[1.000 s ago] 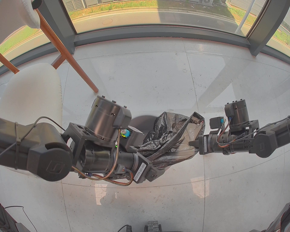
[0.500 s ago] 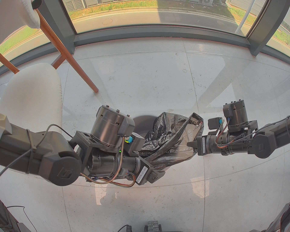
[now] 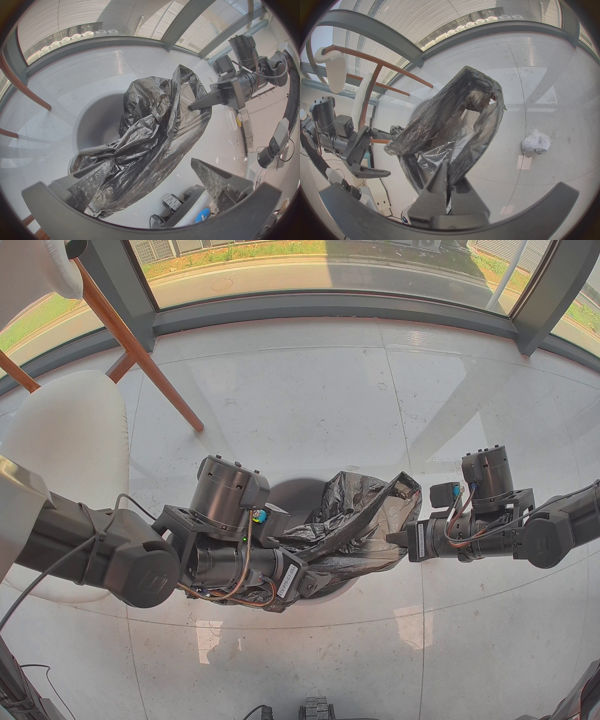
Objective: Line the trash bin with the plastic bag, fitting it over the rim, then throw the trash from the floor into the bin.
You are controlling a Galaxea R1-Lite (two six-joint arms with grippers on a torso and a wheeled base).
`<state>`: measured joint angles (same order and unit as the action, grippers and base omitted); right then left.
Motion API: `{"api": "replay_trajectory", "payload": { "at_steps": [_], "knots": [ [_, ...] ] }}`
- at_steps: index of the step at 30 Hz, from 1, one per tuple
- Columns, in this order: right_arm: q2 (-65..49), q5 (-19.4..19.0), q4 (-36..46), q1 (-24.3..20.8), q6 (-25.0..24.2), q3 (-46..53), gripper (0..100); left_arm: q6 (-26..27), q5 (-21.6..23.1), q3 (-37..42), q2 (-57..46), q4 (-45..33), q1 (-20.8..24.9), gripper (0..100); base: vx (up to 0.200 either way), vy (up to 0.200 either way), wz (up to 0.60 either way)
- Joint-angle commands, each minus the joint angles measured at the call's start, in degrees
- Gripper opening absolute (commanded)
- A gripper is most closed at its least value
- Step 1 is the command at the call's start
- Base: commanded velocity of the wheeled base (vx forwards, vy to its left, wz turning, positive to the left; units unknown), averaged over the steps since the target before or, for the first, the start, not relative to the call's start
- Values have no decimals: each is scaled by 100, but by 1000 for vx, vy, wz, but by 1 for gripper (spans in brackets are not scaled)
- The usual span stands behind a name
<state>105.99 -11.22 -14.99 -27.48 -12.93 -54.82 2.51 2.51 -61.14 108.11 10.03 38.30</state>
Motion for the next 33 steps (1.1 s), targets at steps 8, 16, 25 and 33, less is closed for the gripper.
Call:
{"api": "replay_trajectory", "payload": {
  "at_steps": [8,16,25,33],
  "knots": [
    [-16,-3,-3,-47,-7,-11,0,-5,-14,-215,255,139,-323,100,0,0,0],
    [-43,-3,-3,-56,1,-11,0,-49,-31,-346,308,148,-385,0,0,0,0],
    [-87,-3,5,6,37,103,0,-67,-40,-373,220,87,-403,0,0,0,0],
    [124,-30,-3,243,72,121,0,-673,-31,-1050,-26,-836,-306,0,0,0,0]
  ]
}}
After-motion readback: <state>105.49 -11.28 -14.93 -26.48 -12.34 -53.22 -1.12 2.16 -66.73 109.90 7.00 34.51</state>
